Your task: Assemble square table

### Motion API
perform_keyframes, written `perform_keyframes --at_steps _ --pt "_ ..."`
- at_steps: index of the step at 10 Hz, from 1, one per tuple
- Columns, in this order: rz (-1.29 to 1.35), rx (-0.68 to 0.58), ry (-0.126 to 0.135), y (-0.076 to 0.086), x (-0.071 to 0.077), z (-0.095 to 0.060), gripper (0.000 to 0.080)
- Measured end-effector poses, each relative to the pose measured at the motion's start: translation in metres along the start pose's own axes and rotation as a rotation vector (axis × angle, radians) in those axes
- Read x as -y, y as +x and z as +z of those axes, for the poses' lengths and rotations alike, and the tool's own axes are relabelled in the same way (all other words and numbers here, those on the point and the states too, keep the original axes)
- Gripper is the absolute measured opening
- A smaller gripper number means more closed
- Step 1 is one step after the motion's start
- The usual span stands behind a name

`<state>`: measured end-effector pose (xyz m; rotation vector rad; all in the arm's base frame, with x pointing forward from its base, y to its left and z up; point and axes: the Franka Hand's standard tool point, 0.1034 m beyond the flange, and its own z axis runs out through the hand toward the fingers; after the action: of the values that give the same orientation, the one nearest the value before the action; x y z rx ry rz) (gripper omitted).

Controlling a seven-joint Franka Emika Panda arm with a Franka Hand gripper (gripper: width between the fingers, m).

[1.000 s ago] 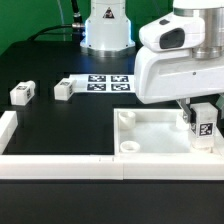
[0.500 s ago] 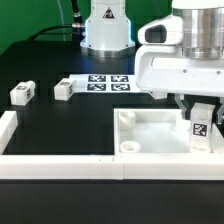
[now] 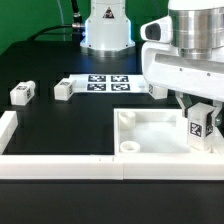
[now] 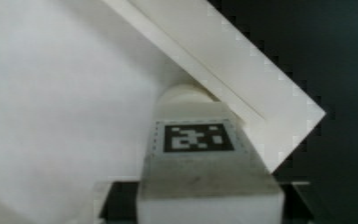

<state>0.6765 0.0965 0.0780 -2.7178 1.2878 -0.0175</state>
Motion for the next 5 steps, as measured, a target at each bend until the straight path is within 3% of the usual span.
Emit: perform_keyframes --at_steps 1,2,3,5 --pt "0.000 0.000 0.000 -0.0002 0.0001 0.0001 0.0289" --pt "-0.033 0.000 0.000 -0.0002 0.0001 0.0001 0.0464" --pt "-0.053 0.004 -0.004 -0.0013 0.0000 0.0001 0.0590" --pt "-0.259 -0.001 -0.012 -0.0037 0.0010 0.0004 0.0637"
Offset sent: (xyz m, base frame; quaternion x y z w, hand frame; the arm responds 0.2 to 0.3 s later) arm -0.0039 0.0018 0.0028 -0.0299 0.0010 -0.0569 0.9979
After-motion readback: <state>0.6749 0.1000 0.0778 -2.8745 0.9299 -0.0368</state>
